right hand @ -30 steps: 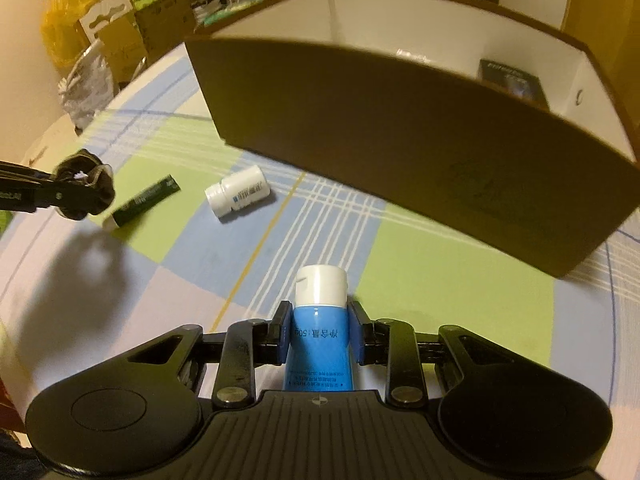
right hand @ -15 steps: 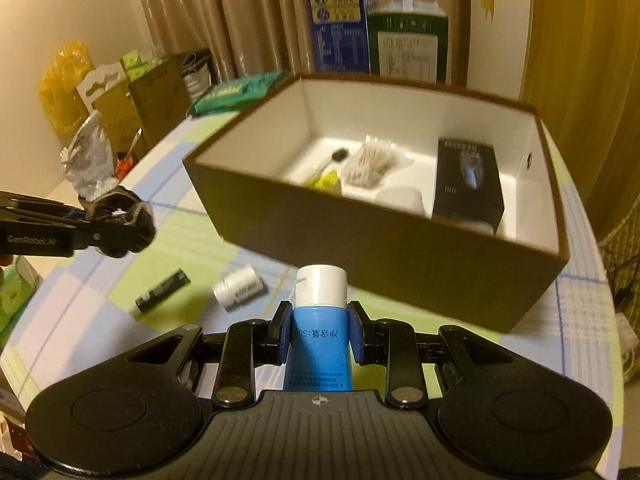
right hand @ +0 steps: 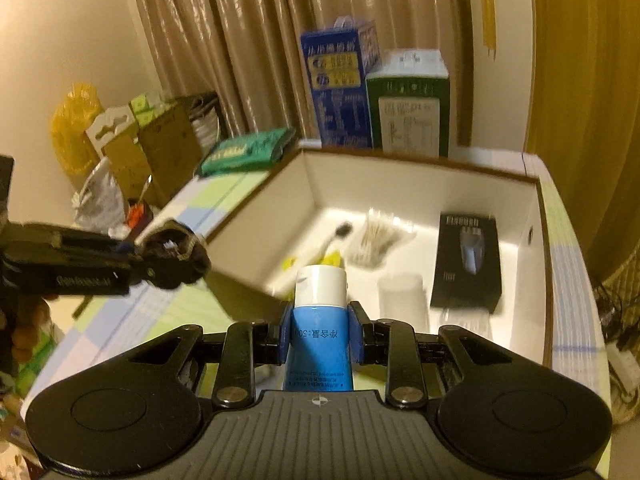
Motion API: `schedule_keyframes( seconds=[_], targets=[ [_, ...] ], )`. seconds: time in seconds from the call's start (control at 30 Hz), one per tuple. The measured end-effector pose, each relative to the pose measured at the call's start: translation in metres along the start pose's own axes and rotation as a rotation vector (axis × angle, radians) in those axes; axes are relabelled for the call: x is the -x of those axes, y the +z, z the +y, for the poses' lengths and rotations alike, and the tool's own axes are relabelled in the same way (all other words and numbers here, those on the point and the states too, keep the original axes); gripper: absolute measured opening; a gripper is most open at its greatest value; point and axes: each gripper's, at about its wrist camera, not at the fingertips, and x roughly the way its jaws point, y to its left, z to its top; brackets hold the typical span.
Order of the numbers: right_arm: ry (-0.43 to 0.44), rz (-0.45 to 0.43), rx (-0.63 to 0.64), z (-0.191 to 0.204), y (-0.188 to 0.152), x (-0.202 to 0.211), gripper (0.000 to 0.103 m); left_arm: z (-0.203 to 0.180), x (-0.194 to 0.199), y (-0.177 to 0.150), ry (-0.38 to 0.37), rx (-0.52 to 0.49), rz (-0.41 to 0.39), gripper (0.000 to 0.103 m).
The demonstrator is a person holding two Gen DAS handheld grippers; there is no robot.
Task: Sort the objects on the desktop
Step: 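Carry the brown pouch and blue tube over the cardboard box and lower them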
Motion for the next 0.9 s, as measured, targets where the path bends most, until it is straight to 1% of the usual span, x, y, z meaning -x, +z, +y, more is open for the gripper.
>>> schedule_keyframes(
  seconds=[0.27,0.4,0.47,0.53,0.63,0.77,0.9],
  targets=[
    [-0.028,-0.096,-0.023,-0.014,0.056,-0.012,0.026,-0.008,-0.032,0.046,-0.018,-0.033,-0.021,0.026],
    [-0.051,-0.131,-0.051,-0.022,0.08,-0.027,0.026,-0.011,-0.051,0.067,-0.016,-0.06,-0.019,0.026],
    [-0.059,-0.135,-0.075,-0.026,0.09,-0.037,0.026,-0.011,-0.063,0.075,-0.007,-0.074,-0.012,0.026],
    [-0.069,-0.129,-0.101,-0.03,0.097,-0.05,0.026,-0.012,-0.075,0.081,0.0,-0.086,-0.001,0.026],
    [-0.076,-0.096,-0.147,-0.039,0.101,-0.074,0.026,-0.01,-0.095,0.086,0.002,-0.09,0.024,0.026],
    [-0.094,-0.051,-0.218,-0.053,0.1,-0.105,0.026,-0.005,-0.124,0.09,0.023,-0.104,0.057,0.026],
    [-0.107,-0.021,-0.301,-0.07,0.096,-0.132,0.026,0.004,-0.149,0.098,0.029,-0.098,0.097,0.027]
  ],
)
